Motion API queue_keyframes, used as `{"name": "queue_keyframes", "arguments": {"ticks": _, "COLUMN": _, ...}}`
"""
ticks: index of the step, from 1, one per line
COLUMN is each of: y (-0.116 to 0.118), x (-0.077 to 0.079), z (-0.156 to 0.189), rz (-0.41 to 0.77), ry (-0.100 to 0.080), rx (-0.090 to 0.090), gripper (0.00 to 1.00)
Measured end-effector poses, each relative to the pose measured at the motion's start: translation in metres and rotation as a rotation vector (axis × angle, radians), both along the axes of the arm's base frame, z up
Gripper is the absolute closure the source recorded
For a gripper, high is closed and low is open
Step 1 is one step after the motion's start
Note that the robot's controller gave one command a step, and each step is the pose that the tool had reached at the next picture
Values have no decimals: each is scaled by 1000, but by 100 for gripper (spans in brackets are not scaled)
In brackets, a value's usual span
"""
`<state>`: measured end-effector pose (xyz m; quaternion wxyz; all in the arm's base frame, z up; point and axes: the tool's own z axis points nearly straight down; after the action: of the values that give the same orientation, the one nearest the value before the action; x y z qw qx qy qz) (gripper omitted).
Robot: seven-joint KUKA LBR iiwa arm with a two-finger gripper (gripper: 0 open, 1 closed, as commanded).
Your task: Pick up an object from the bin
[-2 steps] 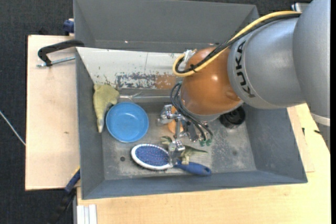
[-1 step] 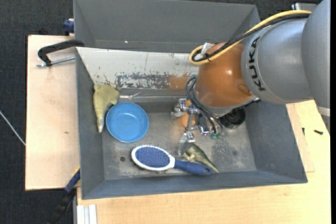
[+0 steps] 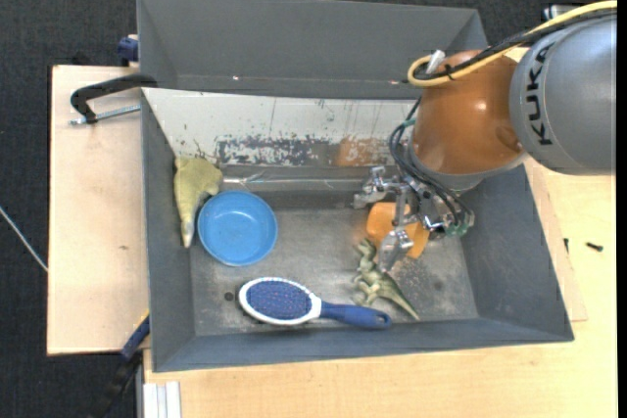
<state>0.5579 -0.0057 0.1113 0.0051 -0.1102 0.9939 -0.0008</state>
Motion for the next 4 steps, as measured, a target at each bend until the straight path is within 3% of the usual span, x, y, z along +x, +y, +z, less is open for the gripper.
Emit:
{"name": "queue_keyframes", "arguments": {"ticks": 1, "y": -58, "x": 26, "z": -11, "rz": 258, "ry": 4, "rx": -3, "gripper": 0}}
{"name": "queue_keyframes", "arguments": {"ticks": 2, "y": -99, "x": 23, "z": -33, "rz": 608, "ry": 13, "rx": 0, "gripper": 0}}
{"name": "queue_keyframes", "arguments": {"ticks": 3, "y": -116, "x": 38, "z": -29, "rz": 822, "ry": 4, "rx": -5, "gripper": 0}}
{"name": "queue_keyframes", "arguments": {"ticks": 4, "y": -110, "x": 38, "z": -28, "rz": 825, "ry": 4, "rx": 6, "gripper": 100}}
